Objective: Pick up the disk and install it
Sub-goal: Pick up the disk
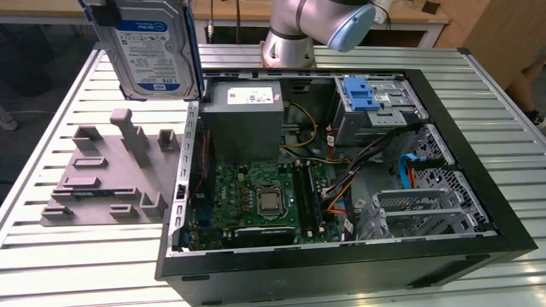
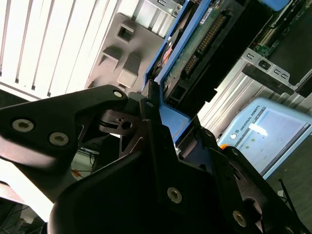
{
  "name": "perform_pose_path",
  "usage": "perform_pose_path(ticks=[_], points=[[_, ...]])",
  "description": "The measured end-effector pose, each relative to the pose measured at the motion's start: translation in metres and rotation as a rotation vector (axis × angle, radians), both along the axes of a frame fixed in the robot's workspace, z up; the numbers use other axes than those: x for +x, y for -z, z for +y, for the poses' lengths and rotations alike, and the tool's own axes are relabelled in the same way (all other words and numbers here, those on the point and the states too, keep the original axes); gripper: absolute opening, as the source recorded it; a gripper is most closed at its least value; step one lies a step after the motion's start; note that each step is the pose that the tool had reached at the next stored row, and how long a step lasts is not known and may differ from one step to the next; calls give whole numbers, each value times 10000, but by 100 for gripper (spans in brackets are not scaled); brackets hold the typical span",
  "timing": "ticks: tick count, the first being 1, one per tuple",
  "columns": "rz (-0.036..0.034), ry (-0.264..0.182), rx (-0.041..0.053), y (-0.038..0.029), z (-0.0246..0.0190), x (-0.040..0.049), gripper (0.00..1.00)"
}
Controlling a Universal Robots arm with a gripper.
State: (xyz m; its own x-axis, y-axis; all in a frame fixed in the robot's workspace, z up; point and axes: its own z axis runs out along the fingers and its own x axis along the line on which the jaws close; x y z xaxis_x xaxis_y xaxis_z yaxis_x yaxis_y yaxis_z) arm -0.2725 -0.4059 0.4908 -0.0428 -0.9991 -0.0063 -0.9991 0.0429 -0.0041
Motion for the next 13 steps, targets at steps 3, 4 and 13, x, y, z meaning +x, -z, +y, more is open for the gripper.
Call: perform_pose_path(ticks=[3, 4, 13], points=[[1, 0, -1, 0, -1, 37, 36], [0, 1, 0, 0, -2, 49, 36], [0, 1, 0, 0, -6, 154, 36]])
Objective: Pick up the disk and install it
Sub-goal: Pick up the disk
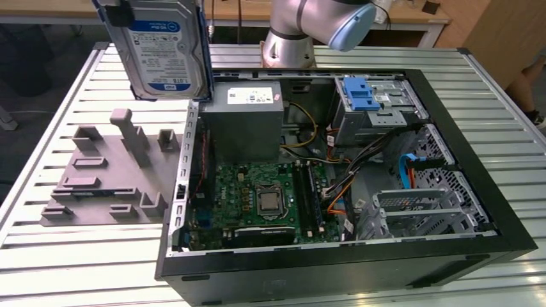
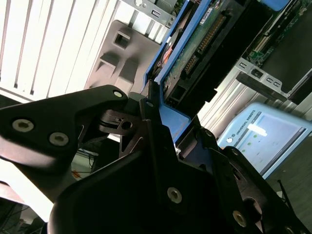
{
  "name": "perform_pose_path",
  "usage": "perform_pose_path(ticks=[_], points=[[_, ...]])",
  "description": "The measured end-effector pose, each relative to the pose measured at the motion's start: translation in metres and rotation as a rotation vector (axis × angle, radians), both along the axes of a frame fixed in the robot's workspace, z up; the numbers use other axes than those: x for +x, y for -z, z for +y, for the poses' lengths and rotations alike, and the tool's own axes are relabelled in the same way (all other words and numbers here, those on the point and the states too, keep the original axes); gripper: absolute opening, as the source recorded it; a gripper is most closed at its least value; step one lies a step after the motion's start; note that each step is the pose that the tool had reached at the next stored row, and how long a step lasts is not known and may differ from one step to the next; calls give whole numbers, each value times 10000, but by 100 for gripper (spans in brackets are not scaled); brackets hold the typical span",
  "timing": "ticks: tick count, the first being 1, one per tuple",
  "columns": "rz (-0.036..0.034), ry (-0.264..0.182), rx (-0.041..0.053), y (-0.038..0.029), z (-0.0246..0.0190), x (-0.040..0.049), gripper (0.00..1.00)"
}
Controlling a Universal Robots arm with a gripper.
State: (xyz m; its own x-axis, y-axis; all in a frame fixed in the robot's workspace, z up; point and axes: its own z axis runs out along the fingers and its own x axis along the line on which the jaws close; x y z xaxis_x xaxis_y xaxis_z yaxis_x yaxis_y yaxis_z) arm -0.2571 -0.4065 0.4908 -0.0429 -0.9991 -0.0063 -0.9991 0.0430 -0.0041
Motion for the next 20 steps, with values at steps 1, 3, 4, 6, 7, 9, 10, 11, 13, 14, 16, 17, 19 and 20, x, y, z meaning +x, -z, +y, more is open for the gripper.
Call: perform_pose_path(ticks=[1, 3, 4, 6, 7, 9, 10, 11, 13, 14, 16, 17, 19, 20], points=[[0, 0, 0, 0, -1, 12, 36], [0, 0, 1, 0, -1, 37, 36], [0, -1, 0, 0, -2, 48, 36], [0, 0, 0, 0, -3, 71, 36], [1, 0, -1, -1, -3, 83, 36], [-1, -1, 1, 0, -5, 106, 36], [0, 0, -1, 0, -5, 117, 36], [0, 0, -1, 0, -5, 128, 36], [0, 0, 0, 0, -6, 151, 36], [0, 0, 0, 0, -7, 162, 36], [0, 0, 0, 0, -8, 186, 36], [0, 0, 0, 0, -8, 198, 36], [0, 0, 0, 0, -10, 223, 36], [0, -1, 0, 0, -11, 235, 36]])
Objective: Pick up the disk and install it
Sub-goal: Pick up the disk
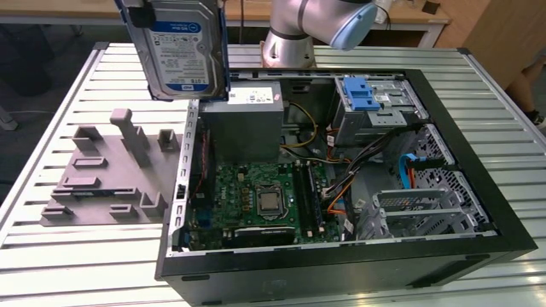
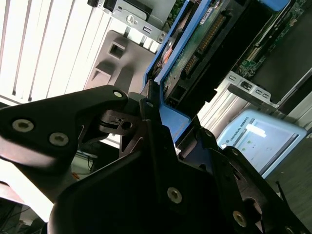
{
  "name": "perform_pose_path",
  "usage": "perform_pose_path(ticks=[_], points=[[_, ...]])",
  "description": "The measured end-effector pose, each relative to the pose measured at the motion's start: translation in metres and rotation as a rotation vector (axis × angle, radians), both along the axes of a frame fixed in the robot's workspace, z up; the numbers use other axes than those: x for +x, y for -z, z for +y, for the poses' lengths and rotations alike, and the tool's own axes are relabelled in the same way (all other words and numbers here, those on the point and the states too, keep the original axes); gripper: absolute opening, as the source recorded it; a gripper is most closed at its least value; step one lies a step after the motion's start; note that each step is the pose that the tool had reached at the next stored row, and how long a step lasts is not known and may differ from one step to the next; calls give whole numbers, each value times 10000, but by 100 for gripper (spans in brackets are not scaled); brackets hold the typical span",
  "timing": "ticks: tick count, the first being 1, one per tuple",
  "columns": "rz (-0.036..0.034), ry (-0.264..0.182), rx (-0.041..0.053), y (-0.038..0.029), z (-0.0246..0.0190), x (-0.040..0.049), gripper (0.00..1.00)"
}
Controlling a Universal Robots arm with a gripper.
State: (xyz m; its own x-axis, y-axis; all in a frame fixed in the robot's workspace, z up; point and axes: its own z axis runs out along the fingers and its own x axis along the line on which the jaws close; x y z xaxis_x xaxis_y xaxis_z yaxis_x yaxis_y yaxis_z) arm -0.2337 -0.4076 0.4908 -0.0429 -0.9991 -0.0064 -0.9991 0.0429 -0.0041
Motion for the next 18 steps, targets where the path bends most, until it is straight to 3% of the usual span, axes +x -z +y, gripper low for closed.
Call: perform_pose_path(ticks=[10, 18], points=[[0, 0, 0, 0, -5, 112, 36], [1, 0, -1, -1, -5, 133, 36]])
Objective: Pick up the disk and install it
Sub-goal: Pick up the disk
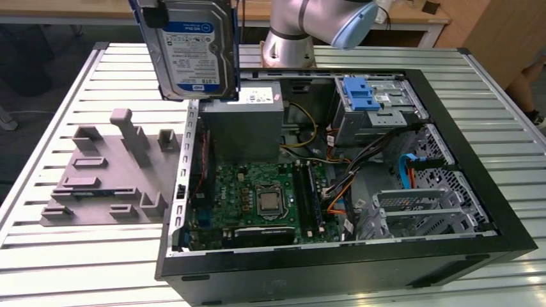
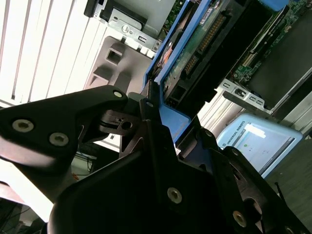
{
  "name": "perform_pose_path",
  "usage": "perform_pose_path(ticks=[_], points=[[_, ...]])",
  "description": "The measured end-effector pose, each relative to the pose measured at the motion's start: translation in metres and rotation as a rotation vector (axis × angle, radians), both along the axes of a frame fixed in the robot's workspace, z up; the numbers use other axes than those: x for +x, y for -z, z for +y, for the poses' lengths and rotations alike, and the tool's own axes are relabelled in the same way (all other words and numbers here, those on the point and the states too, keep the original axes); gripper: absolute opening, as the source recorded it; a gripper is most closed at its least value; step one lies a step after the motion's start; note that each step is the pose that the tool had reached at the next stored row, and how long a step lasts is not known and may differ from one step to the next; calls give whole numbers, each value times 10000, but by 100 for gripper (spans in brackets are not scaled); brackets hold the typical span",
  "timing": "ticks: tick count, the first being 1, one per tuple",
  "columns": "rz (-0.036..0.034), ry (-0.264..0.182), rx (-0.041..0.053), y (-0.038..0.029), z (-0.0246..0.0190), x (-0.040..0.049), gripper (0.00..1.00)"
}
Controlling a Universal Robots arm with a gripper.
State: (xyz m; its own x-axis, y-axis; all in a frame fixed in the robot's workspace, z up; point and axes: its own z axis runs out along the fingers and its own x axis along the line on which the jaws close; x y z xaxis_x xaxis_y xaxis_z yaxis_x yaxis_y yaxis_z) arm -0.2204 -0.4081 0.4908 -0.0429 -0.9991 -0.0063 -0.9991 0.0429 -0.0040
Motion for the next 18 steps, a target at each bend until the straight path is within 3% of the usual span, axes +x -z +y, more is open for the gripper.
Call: perform_pose_path(ticks=[14, 15, 18], points=[[-7, 0, 1, 1, 0, 4, 36], [-38, -1, -3, 0, 0, 4, 36], [-236, 0, -14, 0, 0, 2, 36]])
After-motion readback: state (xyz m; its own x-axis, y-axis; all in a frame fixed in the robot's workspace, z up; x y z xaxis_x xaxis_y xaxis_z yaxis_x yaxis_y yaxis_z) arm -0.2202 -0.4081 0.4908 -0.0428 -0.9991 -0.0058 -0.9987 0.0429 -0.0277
